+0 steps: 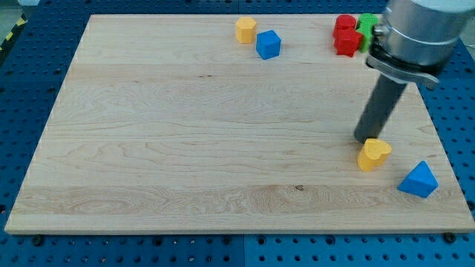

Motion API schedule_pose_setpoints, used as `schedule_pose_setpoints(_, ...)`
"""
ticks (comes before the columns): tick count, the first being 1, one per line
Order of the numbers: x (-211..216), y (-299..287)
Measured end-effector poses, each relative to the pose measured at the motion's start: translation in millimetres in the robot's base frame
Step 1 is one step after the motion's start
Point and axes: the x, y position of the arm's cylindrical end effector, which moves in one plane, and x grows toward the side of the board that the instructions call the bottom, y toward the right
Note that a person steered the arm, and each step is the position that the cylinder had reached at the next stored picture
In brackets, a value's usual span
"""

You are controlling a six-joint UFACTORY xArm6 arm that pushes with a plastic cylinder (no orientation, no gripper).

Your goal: Push the yellow heart into the blue triangle

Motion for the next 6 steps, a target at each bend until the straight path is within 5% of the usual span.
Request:
schedule_pose_setpoints(2,10.0,12.7)
schedule_pose_setpoints(4,9.2,-34.9)
schedule_pose_setpoints(6,32.0,34.4)
